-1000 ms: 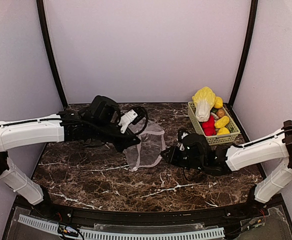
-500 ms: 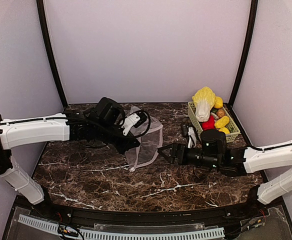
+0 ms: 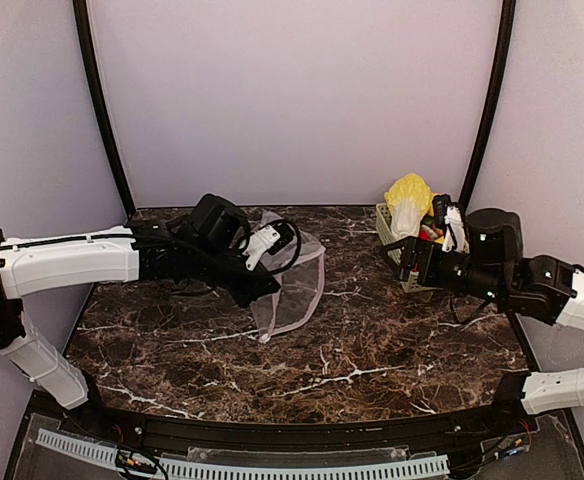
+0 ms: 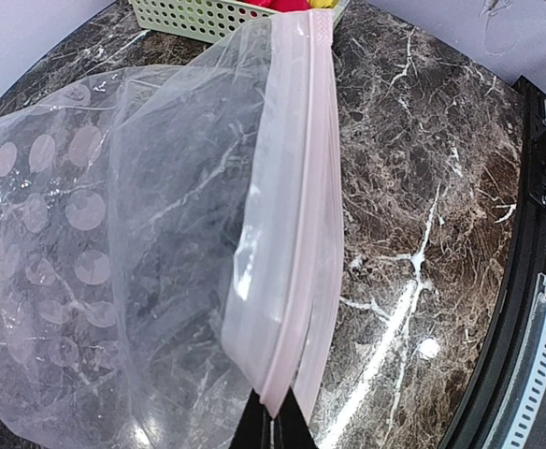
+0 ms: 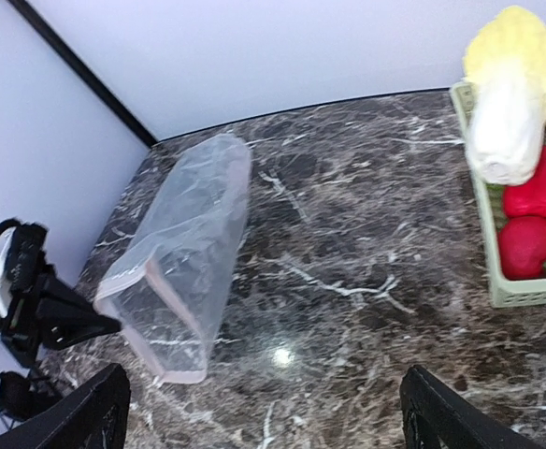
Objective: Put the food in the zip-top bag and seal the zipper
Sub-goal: Pick up the fake vegetable from the bin.
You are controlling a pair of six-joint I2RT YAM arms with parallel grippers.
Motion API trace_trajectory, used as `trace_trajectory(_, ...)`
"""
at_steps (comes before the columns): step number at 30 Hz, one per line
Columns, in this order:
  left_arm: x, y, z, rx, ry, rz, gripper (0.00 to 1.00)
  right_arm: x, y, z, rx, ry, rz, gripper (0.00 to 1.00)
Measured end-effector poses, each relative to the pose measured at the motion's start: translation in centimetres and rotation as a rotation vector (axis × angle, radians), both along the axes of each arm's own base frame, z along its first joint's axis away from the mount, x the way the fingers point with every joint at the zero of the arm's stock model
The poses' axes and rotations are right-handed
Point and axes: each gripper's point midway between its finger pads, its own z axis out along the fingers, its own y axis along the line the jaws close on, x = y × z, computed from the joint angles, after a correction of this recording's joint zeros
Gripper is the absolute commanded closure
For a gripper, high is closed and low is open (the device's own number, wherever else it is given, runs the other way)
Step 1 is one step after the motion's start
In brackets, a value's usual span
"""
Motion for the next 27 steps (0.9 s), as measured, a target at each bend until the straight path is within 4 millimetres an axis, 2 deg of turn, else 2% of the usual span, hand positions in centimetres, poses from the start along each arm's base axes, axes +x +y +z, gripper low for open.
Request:
trace_trajectory(4,0.0,0.0,0.0,0.0,0.001,-0.001,0.99,2.5,-3.4,-0.4,-0.096,0.045,-0.109,0.01)
trace_trajectory(7,0.1,-0.2,-0.1,0.001,0.003,-0.002,0.99,4.6,-5.3,-1.5,-0.158,0.098,-0.164,0.01)
trace_trajectory(14,-0.4,-0.6,-0.5,-0.013,0.044,-0.015,0.99,10.7,-9.7,-6.0,-0.28,0.254,-0.264,0.01)
trace_trajectory(17,-0.5,-0.8,-0.7,-0.015,0.058,-0.018,0.99,13.1,-10.8,-7.8,-0.295,0.3,-0.285,0.01)
trace_trajectory(20,-0.6,-0.8,-0.7,-0.016,0.062,-0.018,0.99,15.4,-11.0,-8.7,-0.294,0.312,-0.292,0.01)
trace_trajectory(27,-0.5,-0.8,-0.7,-0.016,0.06,-0.016,0.99,22.2,-10.4,-9.4,-0.283,0.282,-0.294,0.01)
